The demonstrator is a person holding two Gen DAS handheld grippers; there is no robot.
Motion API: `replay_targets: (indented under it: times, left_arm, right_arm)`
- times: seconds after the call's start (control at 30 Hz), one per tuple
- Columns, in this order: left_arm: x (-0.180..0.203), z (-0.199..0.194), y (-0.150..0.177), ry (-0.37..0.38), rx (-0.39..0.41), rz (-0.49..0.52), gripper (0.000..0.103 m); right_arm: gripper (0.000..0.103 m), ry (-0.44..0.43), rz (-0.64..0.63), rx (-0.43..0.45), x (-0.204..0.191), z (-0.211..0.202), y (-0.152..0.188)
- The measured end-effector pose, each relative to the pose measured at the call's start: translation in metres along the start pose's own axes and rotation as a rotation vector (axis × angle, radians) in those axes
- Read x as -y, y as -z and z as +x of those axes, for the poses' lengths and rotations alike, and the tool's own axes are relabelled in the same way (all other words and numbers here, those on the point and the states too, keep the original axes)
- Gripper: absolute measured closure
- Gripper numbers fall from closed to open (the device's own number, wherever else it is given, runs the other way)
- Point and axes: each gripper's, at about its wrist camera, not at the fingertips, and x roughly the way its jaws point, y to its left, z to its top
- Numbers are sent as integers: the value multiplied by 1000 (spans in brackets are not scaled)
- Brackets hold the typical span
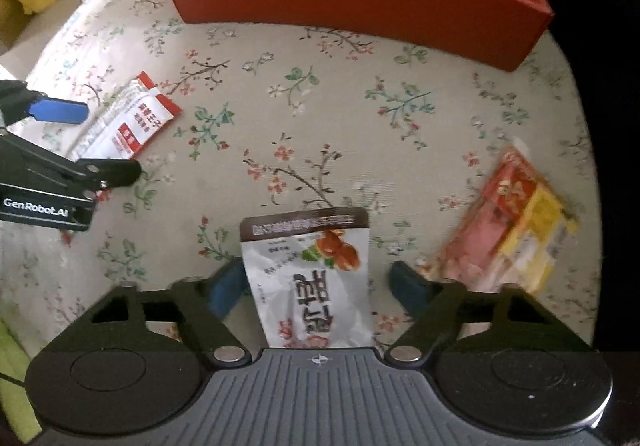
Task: Organize snacks
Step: 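Grasp the white spicy-strip sachet with the left tool while the right tool grasps the white-red pouch, then lift both held packets and carry them over the red box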
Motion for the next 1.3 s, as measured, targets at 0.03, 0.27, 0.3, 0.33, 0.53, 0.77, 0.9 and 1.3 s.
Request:
replay_targets:
  times: [0.03,0.27,0.3,0.33,0.53,0.77,0.9,1.3]
  left_arm:
    - [1,-2,1,4,3,4,34]
    - [7,-9,-2,23,2,3,58]
    - [7,-10,-3,25,2,0,58]
    - [5,-11,-4,27,6,-7,59]
    - [0,-22,-16,40,49,-45,60]
    - [-5,-35,-27,55,115,-82,60]
    - [-4,-39,-33,58,137,-92,60]
    - [-1,-57,-65,28,233,-105,60]
  right_arm:
    - [34,-4,2,6,0,-2,1]
    - [39,-35,21,39,7,-17,4]
    - [39,-36,31,57,8,-20,2]
    - [39,-36,39,71,14,-32,5]
    - [40,-49,66,148,12,-45,-14]
    - [40,-59,96,245,18,-62,-29]
    - [40,-62,121,292,24,-73,-34]
    - [40,-72,161,395,38,-94,-56]
